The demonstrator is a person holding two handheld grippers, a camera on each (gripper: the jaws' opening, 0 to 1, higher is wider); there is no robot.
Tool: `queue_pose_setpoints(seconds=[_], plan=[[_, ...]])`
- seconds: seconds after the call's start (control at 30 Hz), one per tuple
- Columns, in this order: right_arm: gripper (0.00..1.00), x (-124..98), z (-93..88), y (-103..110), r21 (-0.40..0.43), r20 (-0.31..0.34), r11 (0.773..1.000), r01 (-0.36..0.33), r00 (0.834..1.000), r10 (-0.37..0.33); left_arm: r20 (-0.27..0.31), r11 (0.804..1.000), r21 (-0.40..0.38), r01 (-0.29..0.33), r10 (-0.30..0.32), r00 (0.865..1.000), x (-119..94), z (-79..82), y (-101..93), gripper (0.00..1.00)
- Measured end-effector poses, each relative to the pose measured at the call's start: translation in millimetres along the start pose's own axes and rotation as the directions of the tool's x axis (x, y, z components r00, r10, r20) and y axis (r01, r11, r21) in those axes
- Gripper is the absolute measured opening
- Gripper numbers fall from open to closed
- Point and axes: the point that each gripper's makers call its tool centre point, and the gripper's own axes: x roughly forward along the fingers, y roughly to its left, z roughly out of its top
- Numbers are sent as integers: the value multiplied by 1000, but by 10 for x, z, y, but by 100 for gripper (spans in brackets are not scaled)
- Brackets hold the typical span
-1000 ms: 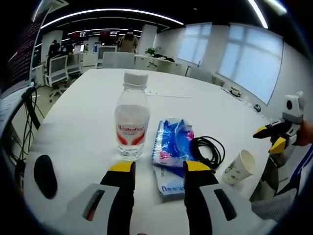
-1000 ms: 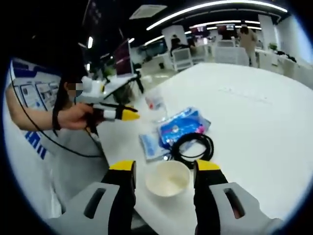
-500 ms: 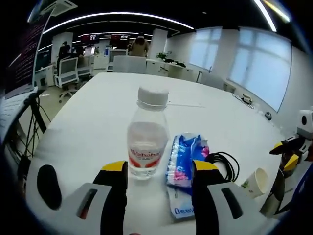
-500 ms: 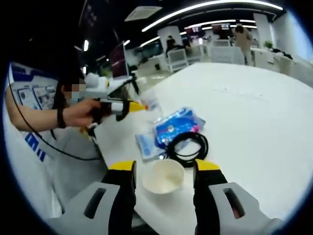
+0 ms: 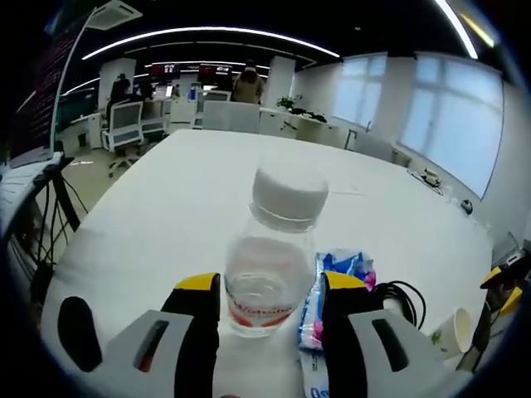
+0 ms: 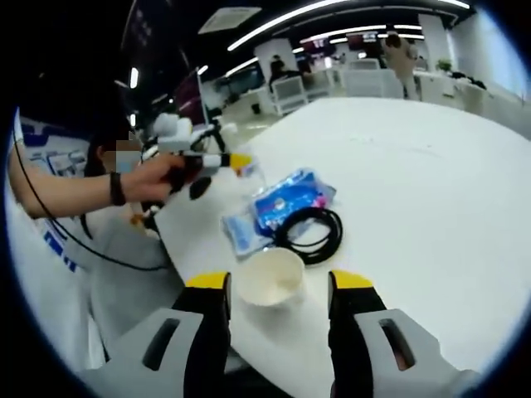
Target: Arrange the tabletop items into an orderly group along one side of the table until the central work area is clear of visible clutter.
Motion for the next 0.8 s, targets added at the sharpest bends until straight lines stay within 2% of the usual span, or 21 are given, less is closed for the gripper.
queue_pose_setpoints(seconds=[0.33,0.57,0.8], plan=[[44,3,55,-35,9,3,1000,19,1000,-19,37,1000,20,-19,18,999,133,167,167,38],[45,44,72,-37,7,-9,1000,21,1000,-21,41,998,52,-29,27,999,308,331,296,38],[45,71,102,-40,5,-14,1000,24,1000,-24,52,998,44,-43,41,998,500,473,437,38]])
